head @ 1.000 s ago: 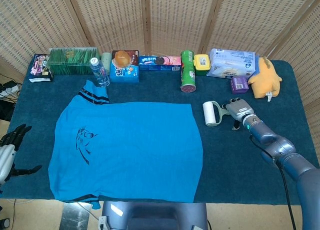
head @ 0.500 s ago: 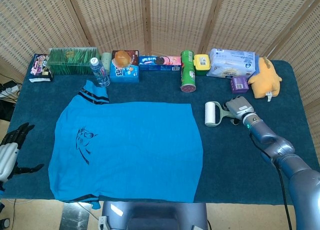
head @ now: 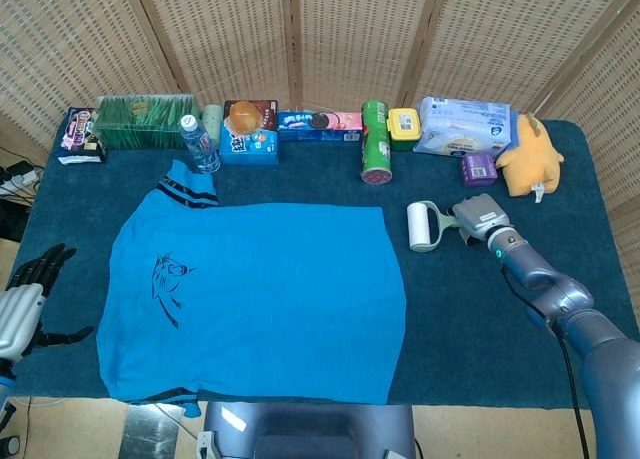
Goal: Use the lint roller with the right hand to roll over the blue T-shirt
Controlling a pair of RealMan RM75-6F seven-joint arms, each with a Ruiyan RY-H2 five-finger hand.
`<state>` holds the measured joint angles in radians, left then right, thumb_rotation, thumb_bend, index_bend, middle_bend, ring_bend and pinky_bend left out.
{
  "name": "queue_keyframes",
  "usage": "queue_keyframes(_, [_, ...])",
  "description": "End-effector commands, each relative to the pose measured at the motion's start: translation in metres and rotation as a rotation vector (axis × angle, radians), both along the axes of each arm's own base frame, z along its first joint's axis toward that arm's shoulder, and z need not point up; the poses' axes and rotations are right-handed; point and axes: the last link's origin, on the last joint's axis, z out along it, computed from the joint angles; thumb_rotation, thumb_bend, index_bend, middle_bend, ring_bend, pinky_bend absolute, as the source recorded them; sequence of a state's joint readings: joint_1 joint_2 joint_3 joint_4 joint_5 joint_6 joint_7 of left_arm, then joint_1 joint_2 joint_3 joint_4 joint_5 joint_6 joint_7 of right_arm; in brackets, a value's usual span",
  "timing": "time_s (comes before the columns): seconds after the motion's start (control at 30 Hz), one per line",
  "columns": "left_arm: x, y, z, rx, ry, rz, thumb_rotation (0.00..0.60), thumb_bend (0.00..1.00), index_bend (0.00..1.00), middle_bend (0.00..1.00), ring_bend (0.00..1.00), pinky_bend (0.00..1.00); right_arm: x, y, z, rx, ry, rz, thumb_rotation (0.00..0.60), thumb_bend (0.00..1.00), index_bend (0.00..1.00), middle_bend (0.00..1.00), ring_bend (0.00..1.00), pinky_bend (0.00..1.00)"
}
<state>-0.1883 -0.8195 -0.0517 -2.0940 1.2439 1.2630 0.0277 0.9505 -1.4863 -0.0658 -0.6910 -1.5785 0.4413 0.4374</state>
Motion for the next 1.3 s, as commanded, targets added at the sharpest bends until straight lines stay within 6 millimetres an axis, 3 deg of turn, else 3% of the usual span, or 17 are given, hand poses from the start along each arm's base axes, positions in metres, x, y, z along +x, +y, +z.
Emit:
queue_keyframes(0.03, [0.001, 0.000, 0.000, -0.001, -0.002, -0.006, 0.600, 0.09, 0.00, 0.00, 0.00, 0.02, 0.004, 0.001, 0.001, 0.015, 0.010, 0.020, 0.600, 0.88, 0.27, 0.38, 0.28, 0.50])
queue_keyframes(0.17, [0.000, 0.000, 0.000, -0.001, -0.001, -0.010, 0.600, 0.09, 0.00, 0.00, 0.00, 0.02, 0.007, 0.000, 0.003, 0.021, 0.032, 0.050, 0.600, 0.90, 0.24, 0.35, 0.32, 0.70])
queue_keyframes(0.27, [0.000, 0.000, 0.001, 0.000, -0.002, -0.010, 0.600, 0.09, 0.00, 0.00, 0.00, 0.02, 0.009, -0.001, 0.003, 0.020, 0.036, 0.056, 0.600, 0.91, 0.24, 0.36, 0.35, 0.74])
queue_keyframes(0.4, [-0.001, 0.000, 0.002, 0.002, -0.002, -0.011, 0.600, 0.09, 0.00, 0.00, 0.00, 0.02, 0.010, -0.001, 0.004, 0.015, 0.042, 0.071, 0.600, 0.87, 0.25, 0.43, 0.42, 0.68])
queue_keyframes(0.53, [-0.003, 0.000, 0.003, 0.003, -0.002, -0.012, 0.600, 0.09, 0.00, 0.00, 0.00, 0.02, 0.011, 0.000, 0.003, 0.020, 0.038, 0.068, 0.600, 0.73, 0.33, 0.57, 0.42, 0.57])
queue_keyframes(0.77, [-0.005, 0.002, 0.005, 0.003, -0.006, -0.015, 0.600, 0.09, 0.00, 0.00, 0.00, 0.02, 0.014, 0.001, 0.001, 0.031, 0.049, 0.078, 0.600, 0.70, 0.39, 0.67, 0.54, 0.63])
queue_keyframes(0.87, [-0.005, 0.002, 0.005, 0.004, -0.007, -0.015, 0.600, 0.09, 0.00, 0.00, 0.00, 0.02, 0.015, 0.001, 0.000, 0.022, 0.039, 0.094, 0.600, 0.70, 0.46, 0.74, 0.64, 0.73])
queue_keyframes(0.97, [-0.006, 0.002, 0.006, 0.006, -0.009, -0.014, 0.600, 0.09, 0.00, 0.00, 0.00, 0.02, 0.016, 0.001, -0.001, 0.019, 0.032, 0.099, 0.600, 0.73, 0.56, 0.81, 0.74, 0.90])
queue_keyframes(1.03, [-0.007, 0.003, 0.007, 0.008, -0.009, -0.013, 0.600, 0.09, 0.00, 0.00, 0.00, 0.02, 0.017, 0.002, -0.003, 0.020, 0.028, 0.102, 0.600, 0.75, 0.59, 0.83, 0.77, 0.95])
queue_keyframes(1.17, [-0.008, 0.003, 0.008, 0.009, -0.011, -0.013, 0.600, 0.09, 0.00, 0.00, 0.00, 0.02, 0.019, 0.002, -0.005, 0.025, 0.027, 0.113, 0.600, 0.77, 0.66, 0.86, 0.81, 1.00])
queue_keyframes(1.3, [-0.009, 0.005, 0.008, 0.005, -0.013, -0.012, 0.600, 0.09, 0.00, 0.00, 0.00, 0.02, 0.022, 0.002, -0.006, 0.037, 0.015, 0.094, 0.600, 0.92, 0.79, 0.88, 0.83, 1.00])
